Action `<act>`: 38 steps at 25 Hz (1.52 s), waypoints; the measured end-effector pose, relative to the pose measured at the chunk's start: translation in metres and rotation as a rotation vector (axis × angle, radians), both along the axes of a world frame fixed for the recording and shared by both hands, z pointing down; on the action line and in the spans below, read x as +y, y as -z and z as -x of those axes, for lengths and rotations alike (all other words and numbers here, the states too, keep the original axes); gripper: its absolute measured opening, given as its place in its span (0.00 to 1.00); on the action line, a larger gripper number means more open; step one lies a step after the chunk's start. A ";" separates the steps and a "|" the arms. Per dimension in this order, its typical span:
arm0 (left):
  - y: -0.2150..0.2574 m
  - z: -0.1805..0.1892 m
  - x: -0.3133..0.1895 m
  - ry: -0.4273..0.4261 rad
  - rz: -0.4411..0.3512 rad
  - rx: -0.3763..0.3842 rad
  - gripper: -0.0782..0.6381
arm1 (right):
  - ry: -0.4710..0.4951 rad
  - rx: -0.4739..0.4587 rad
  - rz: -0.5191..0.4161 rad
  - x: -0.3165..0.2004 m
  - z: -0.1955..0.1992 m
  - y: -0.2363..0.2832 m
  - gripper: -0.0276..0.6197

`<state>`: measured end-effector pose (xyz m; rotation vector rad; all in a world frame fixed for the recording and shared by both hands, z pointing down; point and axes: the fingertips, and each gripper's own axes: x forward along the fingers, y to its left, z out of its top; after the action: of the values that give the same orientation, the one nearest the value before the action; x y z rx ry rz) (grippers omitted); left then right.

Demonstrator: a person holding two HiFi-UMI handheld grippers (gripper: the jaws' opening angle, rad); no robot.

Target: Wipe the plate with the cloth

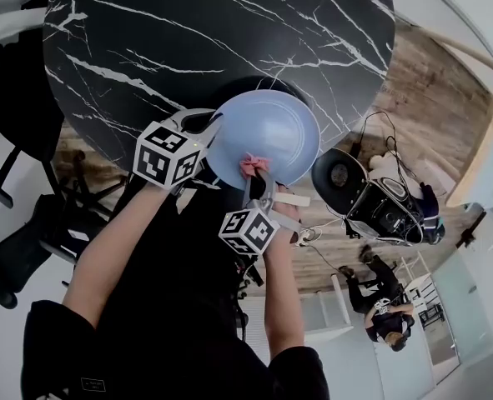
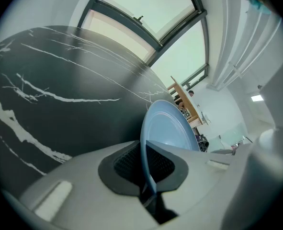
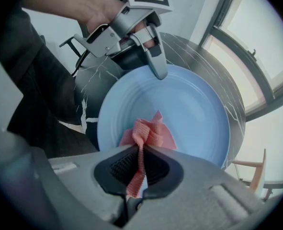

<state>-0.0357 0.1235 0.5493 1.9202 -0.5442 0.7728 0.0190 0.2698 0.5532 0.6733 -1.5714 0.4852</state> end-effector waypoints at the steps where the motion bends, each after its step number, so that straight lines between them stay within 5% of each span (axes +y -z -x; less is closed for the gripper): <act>1: 0.000 0.000 0.000 -0.001 0.000 0.000 0.13 | 0.002 -0.001 0.007 0.003 0.001 0.000 0.06; 14: 0.000 -0.001 0.000 -0.014 -0.005 -0.004 0.13 | -0.011 -0.070 0.055 0.012 -0.006 0.000 0.06; 24: -0.001 -0.001 0.000 -0.011 -0.007 -0.013 0.13 | -0.074 -0.020 0.080 0.001 -0.047 -0.002 0.06; 38: -0.001 -0.001 0.000 -0.002 -0.045 -0.058 0.14 | -0.074 0.040 -0.009 -0.091 -0.093 -0.004 0.06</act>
<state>-0.0351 0.1239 0.5506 1.9450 -0.5996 0.8257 0.1122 0.1792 0.5569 0.7459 -1.5163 0.5173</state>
